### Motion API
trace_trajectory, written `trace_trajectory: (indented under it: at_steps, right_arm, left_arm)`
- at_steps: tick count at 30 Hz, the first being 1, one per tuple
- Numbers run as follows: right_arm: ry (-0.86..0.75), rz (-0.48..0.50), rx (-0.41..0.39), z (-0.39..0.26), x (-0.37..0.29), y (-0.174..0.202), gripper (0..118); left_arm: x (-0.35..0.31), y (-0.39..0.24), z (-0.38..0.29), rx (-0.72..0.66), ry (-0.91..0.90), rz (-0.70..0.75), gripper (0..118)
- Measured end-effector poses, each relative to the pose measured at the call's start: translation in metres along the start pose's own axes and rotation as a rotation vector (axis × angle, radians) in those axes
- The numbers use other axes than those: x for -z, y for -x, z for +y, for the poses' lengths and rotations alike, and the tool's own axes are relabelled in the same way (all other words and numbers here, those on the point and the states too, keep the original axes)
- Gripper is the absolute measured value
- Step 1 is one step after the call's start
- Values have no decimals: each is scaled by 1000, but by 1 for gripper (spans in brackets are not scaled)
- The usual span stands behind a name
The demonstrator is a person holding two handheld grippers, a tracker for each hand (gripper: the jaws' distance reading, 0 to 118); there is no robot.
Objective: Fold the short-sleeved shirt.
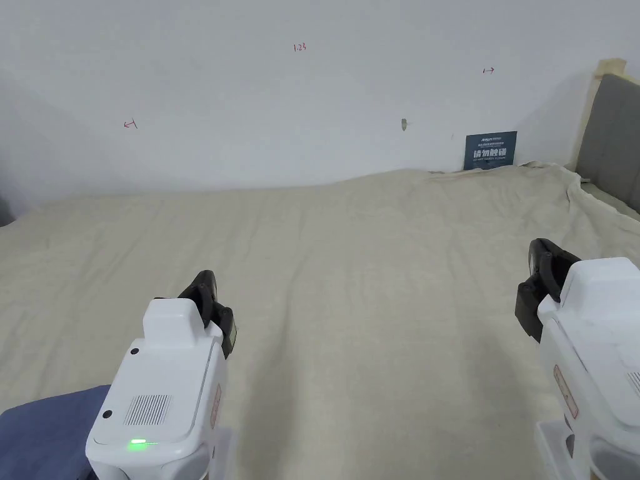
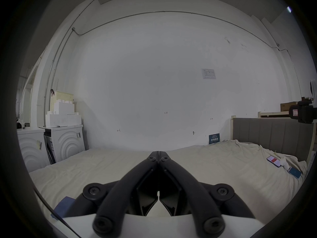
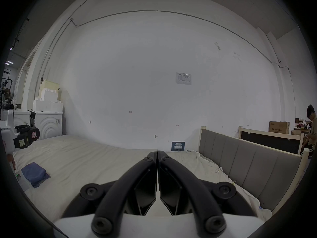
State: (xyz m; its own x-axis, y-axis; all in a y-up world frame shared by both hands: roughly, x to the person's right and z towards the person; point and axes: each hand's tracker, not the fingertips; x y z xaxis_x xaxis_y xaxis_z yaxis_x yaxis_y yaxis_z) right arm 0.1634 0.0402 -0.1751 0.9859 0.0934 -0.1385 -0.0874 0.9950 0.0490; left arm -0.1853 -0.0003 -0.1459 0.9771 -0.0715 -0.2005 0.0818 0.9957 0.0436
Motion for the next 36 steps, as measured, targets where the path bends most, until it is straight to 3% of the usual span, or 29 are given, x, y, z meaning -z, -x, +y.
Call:
trace_trajectory:
  at_steps: [25, 26, 28, 30, 31, 33, 35, 36]
  right_arm:
    - [-6, -9, -11, 3, 2, 2, 2]
    - [-8, -11, -13, 3, 1, 3, 6]
    - [-7, -12, -12, 4, 1, 3, 40]
    - [-5, -13, -9, 4, 1, 3, 75]
    - [-5, -11, -6, 4, 1, 3, 75]
    - [-2, -14, -2, 4, 1, 3, 86]
    - [-6, -23, -3, 4, 0, 4, 103]
    - [-8, -23, 1, 4, 0, 4, 109]
  left_arm:
    - [1, 3, 0, -15, -12, 18, 0]
    - [0, 3, 0, -16, -14, 21, 4]
    - [1, 5, 0, -24, -13, 26, 22]
    - [1, 7, 1, -36, -11, 31, 55]
    - [2, 8, 1, -41, -6, 32, 55]
    - [2, 9, 2, -47, -6, 32, 68]
    - [2, 11, 2, -52, -3, 31, 87]
    - [3, 12, 2, -54, 0, 27, 105]
